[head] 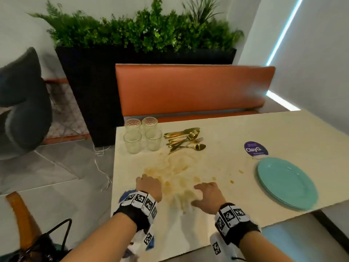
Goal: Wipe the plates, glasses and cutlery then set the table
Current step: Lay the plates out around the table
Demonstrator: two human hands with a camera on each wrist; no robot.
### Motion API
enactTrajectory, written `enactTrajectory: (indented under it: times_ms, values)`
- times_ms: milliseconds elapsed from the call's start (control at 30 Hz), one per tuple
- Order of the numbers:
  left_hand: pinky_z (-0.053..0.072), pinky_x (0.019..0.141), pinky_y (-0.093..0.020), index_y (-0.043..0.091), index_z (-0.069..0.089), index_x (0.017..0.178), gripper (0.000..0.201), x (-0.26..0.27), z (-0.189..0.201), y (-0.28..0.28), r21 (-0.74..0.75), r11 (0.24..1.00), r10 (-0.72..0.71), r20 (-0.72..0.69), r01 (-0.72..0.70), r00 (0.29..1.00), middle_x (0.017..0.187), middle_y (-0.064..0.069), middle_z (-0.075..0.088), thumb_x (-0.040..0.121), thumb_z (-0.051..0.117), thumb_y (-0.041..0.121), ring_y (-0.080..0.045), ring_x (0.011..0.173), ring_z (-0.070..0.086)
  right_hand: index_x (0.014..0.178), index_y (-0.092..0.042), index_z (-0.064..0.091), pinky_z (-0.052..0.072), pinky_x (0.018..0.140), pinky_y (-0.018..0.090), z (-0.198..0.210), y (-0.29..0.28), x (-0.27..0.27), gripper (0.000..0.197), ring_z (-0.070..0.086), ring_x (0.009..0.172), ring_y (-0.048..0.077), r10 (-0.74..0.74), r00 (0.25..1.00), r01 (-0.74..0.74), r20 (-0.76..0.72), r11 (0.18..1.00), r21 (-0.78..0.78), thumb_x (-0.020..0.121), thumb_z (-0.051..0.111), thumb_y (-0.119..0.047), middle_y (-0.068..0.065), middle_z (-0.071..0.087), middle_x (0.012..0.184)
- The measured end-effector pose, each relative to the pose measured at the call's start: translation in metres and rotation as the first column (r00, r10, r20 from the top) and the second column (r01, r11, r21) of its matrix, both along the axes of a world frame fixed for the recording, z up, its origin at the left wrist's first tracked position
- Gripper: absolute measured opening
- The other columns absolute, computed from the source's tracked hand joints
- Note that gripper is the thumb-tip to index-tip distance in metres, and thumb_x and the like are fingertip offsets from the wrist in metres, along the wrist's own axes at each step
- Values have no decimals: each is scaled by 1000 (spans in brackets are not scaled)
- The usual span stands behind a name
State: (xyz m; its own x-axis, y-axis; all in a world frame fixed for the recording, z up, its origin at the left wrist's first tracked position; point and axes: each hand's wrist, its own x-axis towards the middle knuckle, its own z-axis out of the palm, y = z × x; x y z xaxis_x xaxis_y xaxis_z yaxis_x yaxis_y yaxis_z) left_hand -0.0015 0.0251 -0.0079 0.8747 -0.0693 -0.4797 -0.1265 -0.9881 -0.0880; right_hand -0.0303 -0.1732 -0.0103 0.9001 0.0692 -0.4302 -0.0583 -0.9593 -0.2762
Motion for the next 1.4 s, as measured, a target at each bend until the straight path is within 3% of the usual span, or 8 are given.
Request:
enactTrajectory:
  times_ms: [167, 367, 633, 800, 900, 1033, 1200, 1400]
  values:
    - [38, 101, -38, 15, 49, 131, 51, 11, 25, -93, -325, 941, -127, -75, 96, 989, 131, -8, 54, 86, 59, 37, -27, 122, 46, 136, -22, 42, 36, 106, 31, 19, -107, -10, 61, 40, 129, 25, -441, 897, 441, -22, 896, 43, 84, 61, -45, 6, 51, 136]
    - [44, 87, -24, 13, 40, 139, 61, 35, 20, -194, -588, 807, -97, -223, -54, 970, 133, -7, 52, 88, 62, 37, -20, 113, 56, 138, -10, 38, 35, 107, 33, 15, -225, -15, 66, 44, 128, 28, -725, 689, 722, -11, 684, 107, 83, 65, -34, 11, 46, 140]
    - [47, 93, -30, 8, 40, 138, 58, 85, -14, -331, -641, 724, 17, -354, -256, 935, 130, -11, 55, 89, 59, 34, -22, 108, 59, 137, -5, 32, 43, 100, 36, -11, -373, 9, 65, 52, 120, 32, -869, 494, 867, -41, 488, 96, 84, 64, -24, 17, 53, 131]
    - [53, 75, -32, 7, 58, 103, 24, 105, -32, -390, -590, 739, 79, -405, -326, 911, 83, -9, 64, 91, 53, 27, -25, 79, 65, 139, -4, 31, 40, 101, 34, -28, -431, 30, 66, 47, 125, 31, -858, 504, 863, -101, 497, 92, 87, 60, -31, 16, 48, 137]
    - [48, 70, -33, 2, 62, 91, 24, 113, -44, -407, -528, 746, 158, -452, -406, 878, 84, -15, 66, 92, 53, 25, -31, 85, 66, 129, -6, 46, 43, 95, 29, -42, -445, 42, 55, 53, 119, 27, -817, 549, 836, -177, 541, 94, 85, 59, -37, 12, 55, 130]
    - [42, 56, -29, 1, 55, 75, 15, 123, -63, -413, -510, 582, 295, -593, -633, 749, 58, -12, 52, 86, 56, 12, -23, 51, 49, 114, -8, 55, 50, 89, 31, -54, -451, 51, 44, 59, 106, 25, -808, 552, 834, -207, 541, 111, 79, 67, -32, 10, 62, 115]
    - [52, 87, -47, -10, 56, 114, 28, 129, -62, -426, -527, 214, 235, -789, -822, 567, 106, -27, 67, 91, 55, 5, -39, 98, 65, 109, -6, 62, 51, 87, 30, -59, -467, 55, 34, 62, 102, 26, -801, 554, 832, -225, 538, 134, 80, 65, -26, 10, 66, 108]
    - [54, 77, -39, 2, 58, 114, 46, 132, -54, -451, -611, -73, 205, -783, -788, 587, 105, -20, 68, 89, 57, 41, -32, 94, 66, 93, 4, 67, 55, 70, 33, -64, -496, 54, 18, 64, 78, 27, -833, 456, 856, -312, 315, 411, 80, 67, -9, 18, 68, 91]
